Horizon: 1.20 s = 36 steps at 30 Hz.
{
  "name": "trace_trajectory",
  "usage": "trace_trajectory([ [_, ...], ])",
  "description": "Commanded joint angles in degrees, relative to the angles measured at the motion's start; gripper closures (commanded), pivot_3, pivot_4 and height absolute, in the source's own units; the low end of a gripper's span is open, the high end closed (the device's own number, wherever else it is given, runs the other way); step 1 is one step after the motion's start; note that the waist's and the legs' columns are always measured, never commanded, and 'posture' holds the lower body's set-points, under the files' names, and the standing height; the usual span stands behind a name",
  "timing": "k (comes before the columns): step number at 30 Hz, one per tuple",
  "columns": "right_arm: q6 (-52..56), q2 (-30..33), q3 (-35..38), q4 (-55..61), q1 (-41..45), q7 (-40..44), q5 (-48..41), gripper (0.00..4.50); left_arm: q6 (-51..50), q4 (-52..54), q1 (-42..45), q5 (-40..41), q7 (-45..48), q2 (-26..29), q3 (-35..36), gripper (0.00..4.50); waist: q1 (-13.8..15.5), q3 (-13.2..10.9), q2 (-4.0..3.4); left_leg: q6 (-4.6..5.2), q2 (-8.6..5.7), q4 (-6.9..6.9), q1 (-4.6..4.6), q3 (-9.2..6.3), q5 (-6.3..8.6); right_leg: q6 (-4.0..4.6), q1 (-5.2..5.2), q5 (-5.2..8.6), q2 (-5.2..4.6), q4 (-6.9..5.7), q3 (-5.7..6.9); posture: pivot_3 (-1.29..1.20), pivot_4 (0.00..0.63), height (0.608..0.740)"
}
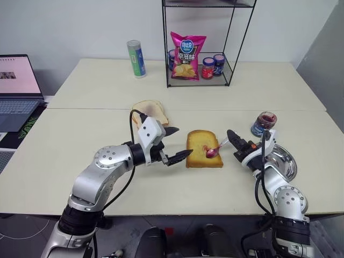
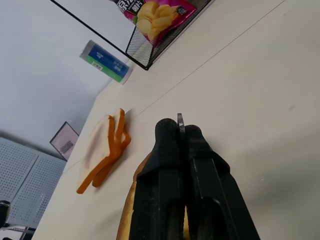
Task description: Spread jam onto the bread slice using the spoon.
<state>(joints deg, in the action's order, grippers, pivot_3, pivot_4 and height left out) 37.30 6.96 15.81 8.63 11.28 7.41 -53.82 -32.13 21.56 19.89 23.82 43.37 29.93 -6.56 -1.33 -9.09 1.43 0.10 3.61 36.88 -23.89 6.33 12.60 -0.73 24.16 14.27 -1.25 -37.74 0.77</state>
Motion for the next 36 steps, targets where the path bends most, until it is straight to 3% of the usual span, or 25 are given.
trace_trajectory([
  [1,-1.9,-0.1,0.3,-2.7,-1.5,-2.1,4.7,4.49,0.8,0.8,1.2,0.2,0.3,-0.3,0.2,0.0,0.0,0.0,0.01,0.0,0.0,0.0,0.0,0.0,0.0,0.0,0.0,0.0,0.0,0.0,0.0,0.0,0.15,0.74],
  [17,-1.9,0.4,-0.3,-2.9,0.4,-2.6,5.8,4.49,1.0,1.1,0.7,0.0,-0.4,-0.5,0.4,0.0,0.0,0.0,0.04,0.0,0.0,0.04,0.04,0.0,0.0,0.0,-0.05,-0.01,-0.04,-0.01,-0.01,0.0,0.15,0.74],
  [36,6.5,0.9,2.6,7.7,13.7,-11.2,-8.9,4.49,2.8,-3.0,2.9,-0.4,1.9,1.0,1.7,0.0,-0.3,0.0,0.0,0.0,0.03,-0.06,-0.03,0.03,0.0,0.01,0.09,0.0,0.0,-0.02,-0.03,0.0,0.15,0.74],
])
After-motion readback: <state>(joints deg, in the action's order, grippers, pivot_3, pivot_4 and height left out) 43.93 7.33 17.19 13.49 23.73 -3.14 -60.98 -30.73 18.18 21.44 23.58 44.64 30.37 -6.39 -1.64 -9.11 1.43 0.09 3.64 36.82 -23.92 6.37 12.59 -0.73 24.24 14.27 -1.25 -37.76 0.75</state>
